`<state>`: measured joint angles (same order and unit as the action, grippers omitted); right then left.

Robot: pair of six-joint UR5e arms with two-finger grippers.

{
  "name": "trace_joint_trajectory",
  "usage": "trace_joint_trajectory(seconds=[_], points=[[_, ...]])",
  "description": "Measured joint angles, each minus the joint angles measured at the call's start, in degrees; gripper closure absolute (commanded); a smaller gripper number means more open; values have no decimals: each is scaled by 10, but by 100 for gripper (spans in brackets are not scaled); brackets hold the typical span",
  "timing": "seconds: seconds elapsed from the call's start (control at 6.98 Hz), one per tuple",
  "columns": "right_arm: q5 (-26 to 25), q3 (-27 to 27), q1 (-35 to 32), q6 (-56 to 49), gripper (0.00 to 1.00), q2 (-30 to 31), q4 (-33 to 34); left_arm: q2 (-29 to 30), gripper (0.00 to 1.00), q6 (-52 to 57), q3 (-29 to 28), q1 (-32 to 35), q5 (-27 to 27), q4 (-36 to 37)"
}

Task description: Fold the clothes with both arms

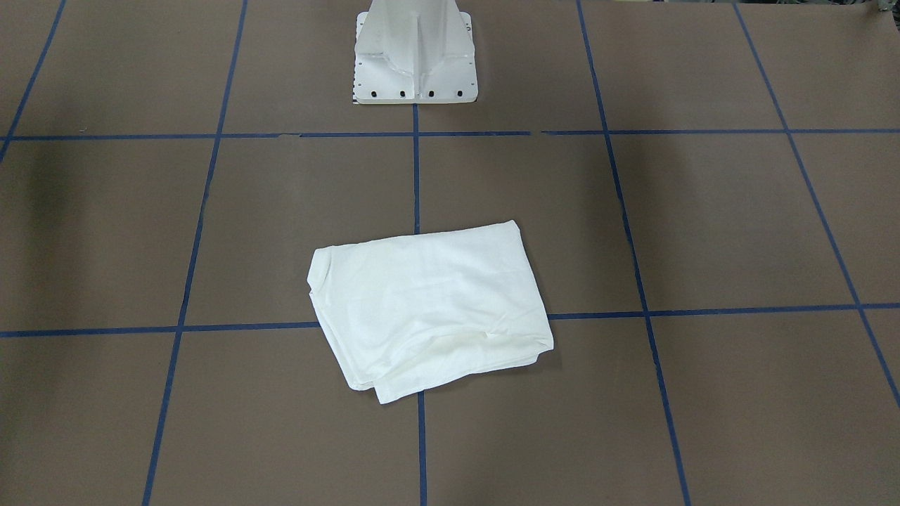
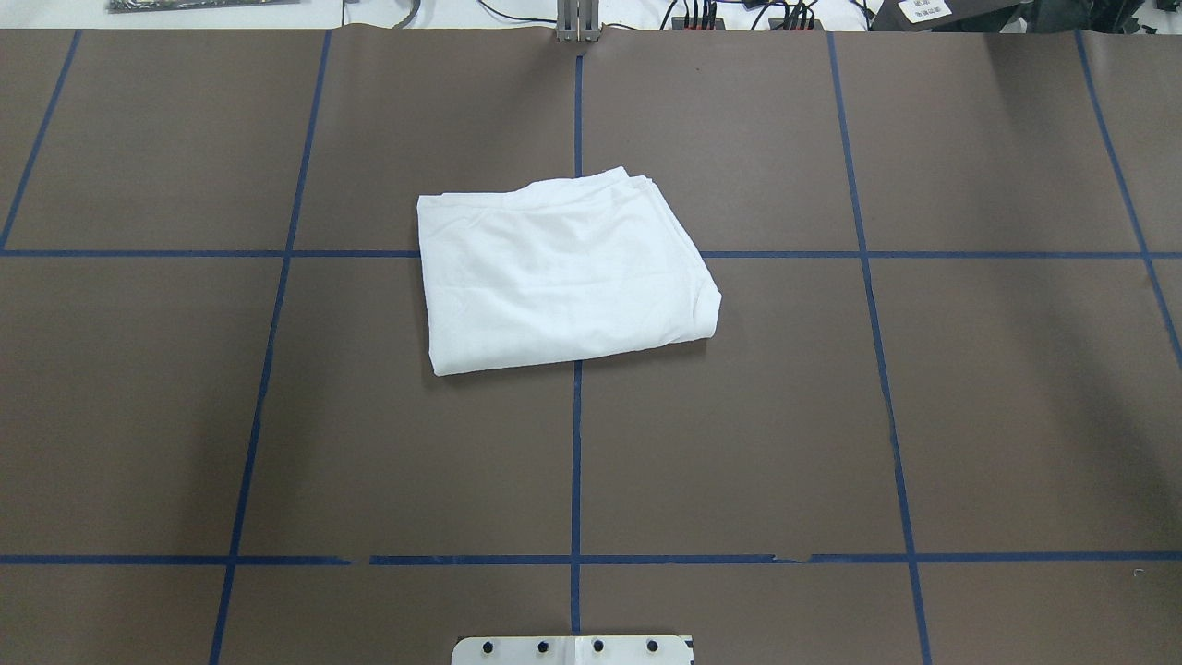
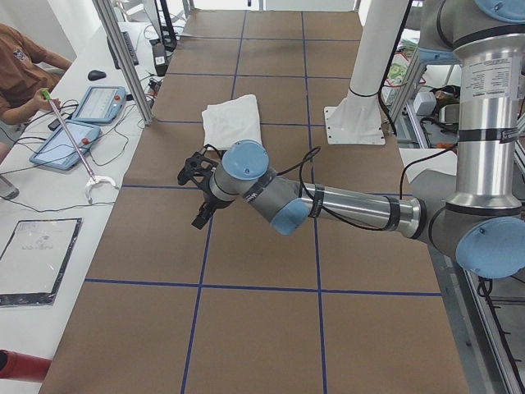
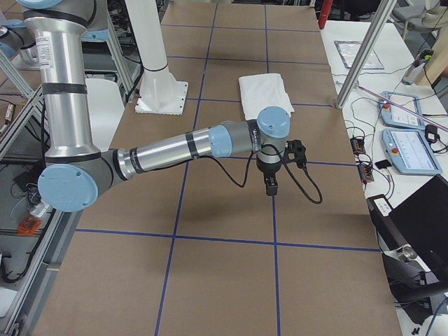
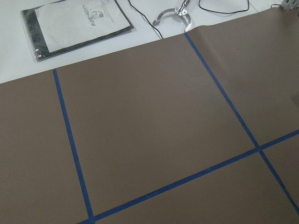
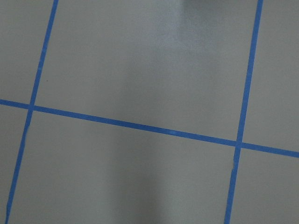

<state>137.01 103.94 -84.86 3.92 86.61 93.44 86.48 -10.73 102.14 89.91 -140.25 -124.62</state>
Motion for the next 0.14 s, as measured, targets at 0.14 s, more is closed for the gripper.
trace_joint_trajectory(seconds=[0.14], points=[[0,-2,1,1,0,1,-6,0,0,0,0,-2,0,-2]])
